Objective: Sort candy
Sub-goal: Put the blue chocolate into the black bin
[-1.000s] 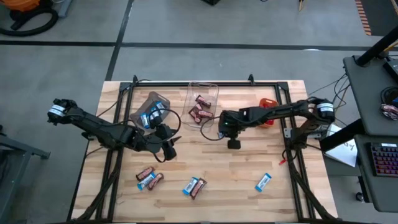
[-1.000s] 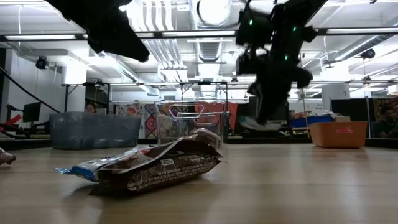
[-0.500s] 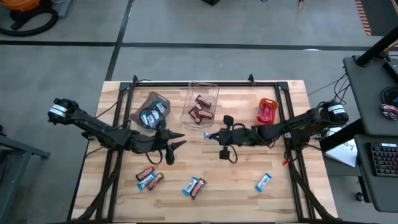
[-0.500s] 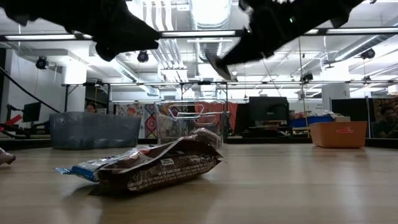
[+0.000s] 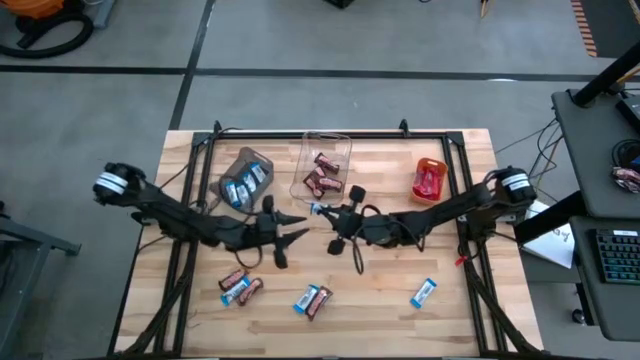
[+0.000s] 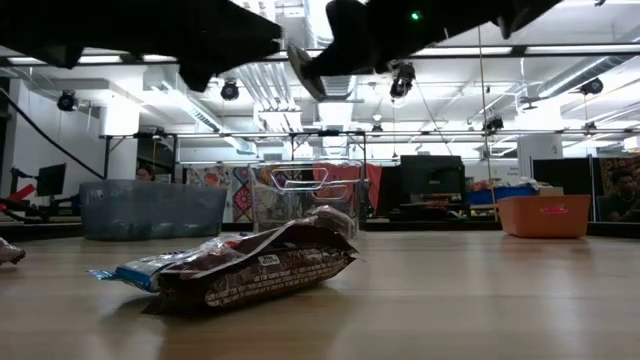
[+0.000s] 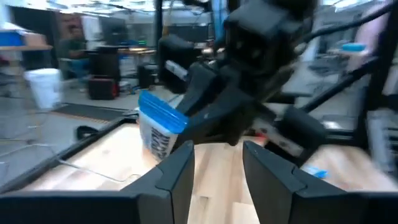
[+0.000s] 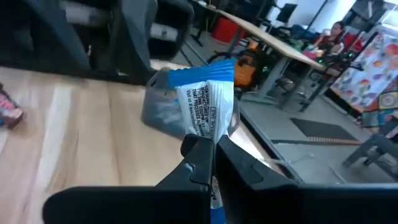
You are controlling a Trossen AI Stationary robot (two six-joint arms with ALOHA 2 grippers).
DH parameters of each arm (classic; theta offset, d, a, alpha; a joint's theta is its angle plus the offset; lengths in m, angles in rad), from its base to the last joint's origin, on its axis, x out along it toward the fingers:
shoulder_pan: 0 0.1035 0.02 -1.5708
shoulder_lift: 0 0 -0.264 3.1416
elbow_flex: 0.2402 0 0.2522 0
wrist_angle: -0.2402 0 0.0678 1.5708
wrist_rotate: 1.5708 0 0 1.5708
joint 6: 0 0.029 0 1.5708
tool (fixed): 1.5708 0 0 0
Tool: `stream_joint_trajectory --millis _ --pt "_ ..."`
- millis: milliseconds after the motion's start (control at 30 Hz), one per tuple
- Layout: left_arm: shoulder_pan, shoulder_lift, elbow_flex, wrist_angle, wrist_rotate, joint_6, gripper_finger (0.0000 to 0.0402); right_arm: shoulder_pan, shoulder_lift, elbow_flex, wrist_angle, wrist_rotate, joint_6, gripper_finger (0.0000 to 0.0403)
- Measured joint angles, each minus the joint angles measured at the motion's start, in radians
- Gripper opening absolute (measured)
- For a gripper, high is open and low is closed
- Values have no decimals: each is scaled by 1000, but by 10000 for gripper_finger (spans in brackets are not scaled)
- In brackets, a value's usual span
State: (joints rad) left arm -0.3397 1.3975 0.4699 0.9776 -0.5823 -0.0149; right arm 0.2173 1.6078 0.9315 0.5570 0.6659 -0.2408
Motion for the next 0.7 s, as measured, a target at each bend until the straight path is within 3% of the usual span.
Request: stream_joint_trajectory --millis 67,167,200,333,700 --pt "0 66 50 3 -100 14 121 1 19 26 -1 18 -14 9" --pt "-5 128 99 1 -369 20 121 4 36 48 -25 66 -28 9" --pt "-5 138 106 2 -397 30 121 5 38 51 -35 78 -29 9" --pt "-3 163 120 24 -292 41 121 5 40 54 -34 95 -26 9" --pt "4 202 168 34 -337 53 121 10 49 53 -38 97 -60 9"
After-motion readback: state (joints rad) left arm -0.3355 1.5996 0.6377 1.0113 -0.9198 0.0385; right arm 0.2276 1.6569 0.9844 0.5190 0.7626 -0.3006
